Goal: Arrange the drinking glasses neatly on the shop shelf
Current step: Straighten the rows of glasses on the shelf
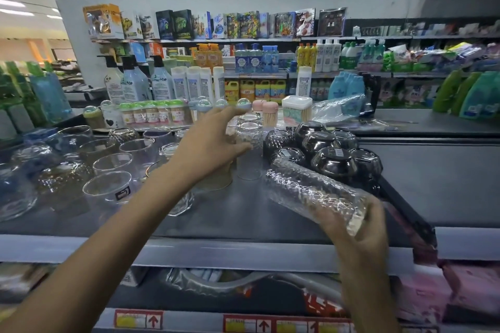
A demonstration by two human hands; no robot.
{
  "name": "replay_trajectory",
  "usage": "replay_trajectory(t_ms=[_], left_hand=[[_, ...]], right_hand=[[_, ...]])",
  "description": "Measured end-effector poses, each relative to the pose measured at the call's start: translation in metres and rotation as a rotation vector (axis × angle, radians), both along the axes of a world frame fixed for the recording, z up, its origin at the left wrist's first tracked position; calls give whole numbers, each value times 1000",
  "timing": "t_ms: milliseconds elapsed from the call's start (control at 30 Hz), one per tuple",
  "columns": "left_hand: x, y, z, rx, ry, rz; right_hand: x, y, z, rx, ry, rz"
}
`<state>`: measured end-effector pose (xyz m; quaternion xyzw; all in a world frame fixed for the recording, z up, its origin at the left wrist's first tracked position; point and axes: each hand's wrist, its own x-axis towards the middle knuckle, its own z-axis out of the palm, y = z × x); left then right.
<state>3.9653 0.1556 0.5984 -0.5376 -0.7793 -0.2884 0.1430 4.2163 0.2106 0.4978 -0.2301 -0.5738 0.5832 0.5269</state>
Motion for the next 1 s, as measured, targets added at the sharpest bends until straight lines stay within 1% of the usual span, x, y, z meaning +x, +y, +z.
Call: replay_trajectory(t_ms=[67,167,233,300,367,500,567,667,767,1000], left_hand=[[19,-24,-12,38,-44,-84],[37,-43,-28,51,-77,-213],[38,-47,-35,53,-171,-271],[38,-48,-40,48,-292,-284],[41,-45,-46,77,-342,-238],[40,-28,-60,233,-430,-83],[36,-17,-69,284,-502,-36],[32,-4,-84,281,-627,22],[29,6,-95,285,-708,41],[19,22,-102,245,-748,77]], right_hand=[[0,2,17,140,-120,-13],[-6,7,54,341,-245,29],[-19,13,73,485,-409,18],[-34,22,86,617,-551,-4],[-51,27,98,709,-635,18],[-84,39,116,787,-734,108],[-100,46,119,856,-842,102],[-117,54,114,933,-951,101],[-124,60,105,957,-982,75],[-134,72,95,951,-1008,36]])
